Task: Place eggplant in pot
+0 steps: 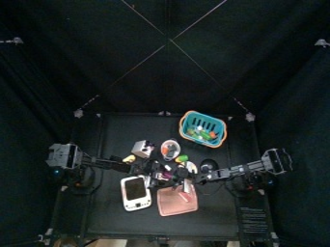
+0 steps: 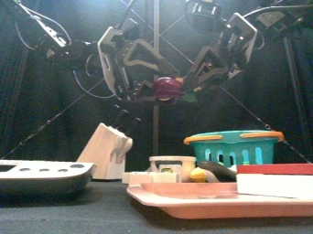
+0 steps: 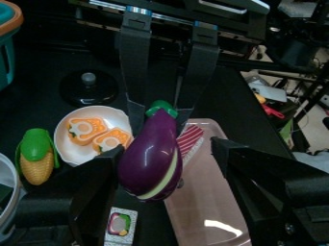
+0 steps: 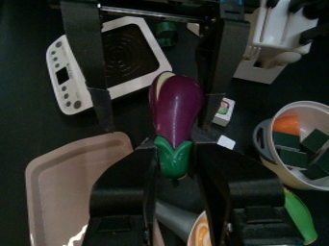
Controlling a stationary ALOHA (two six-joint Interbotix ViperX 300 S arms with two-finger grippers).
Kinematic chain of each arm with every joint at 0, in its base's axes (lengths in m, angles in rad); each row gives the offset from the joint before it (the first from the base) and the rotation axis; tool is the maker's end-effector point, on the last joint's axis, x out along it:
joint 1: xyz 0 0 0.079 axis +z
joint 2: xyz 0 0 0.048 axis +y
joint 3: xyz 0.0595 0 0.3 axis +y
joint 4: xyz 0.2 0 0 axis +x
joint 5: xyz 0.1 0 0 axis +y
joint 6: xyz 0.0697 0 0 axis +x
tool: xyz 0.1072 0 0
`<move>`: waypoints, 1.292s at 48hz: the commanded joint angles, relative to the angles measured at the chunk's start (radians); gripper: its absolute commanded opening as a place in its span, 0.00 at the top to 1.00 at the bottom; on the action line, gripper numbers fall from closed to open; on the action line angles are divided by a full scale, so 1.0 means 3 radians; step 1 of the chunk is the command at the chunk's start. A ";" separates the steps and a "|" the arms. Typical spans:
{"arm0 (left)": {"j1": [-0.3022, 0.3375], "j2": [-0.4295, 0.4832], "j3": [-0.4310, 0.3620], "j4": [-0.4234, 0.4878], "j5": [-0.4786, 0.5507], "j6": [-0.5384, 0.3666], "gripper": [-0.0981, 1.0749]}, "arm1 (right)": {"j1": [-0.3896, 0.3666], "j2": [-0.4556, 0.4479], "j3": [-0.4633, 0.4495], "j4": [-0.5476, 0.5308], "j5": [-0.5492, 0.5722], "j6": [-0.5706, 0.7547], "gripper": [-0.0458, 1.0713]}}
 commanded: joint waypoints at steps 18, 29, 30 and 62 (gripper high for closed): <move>0.0358 -0.0276 0.0240 0.0046 -0.0031 0.0015 0.04 | -0.0041 -0.0235 0.0015 0.0000 0.0010 0.0005 0.40; 0.0450 -0.0547 0.0440 0.0210 -0.0031 0.0010 0.04 | -0.0343 -0.0501 0.0066 0.0015 0.0261 0.0015 0.40; 0.0445 -0.0573 0.0455 0.0220 -0.0031 0.0015 0.04 | -0.0363 -0.0516 0.0066 0.0020 0.0281 0.0015 0.40; 0.0481 -0.1452 0.1186 0.0649 -0.0031 0.0010 0.04 | -0.1984 -0.1007 0.0455 0.1110 0.0435 0.0020 0.40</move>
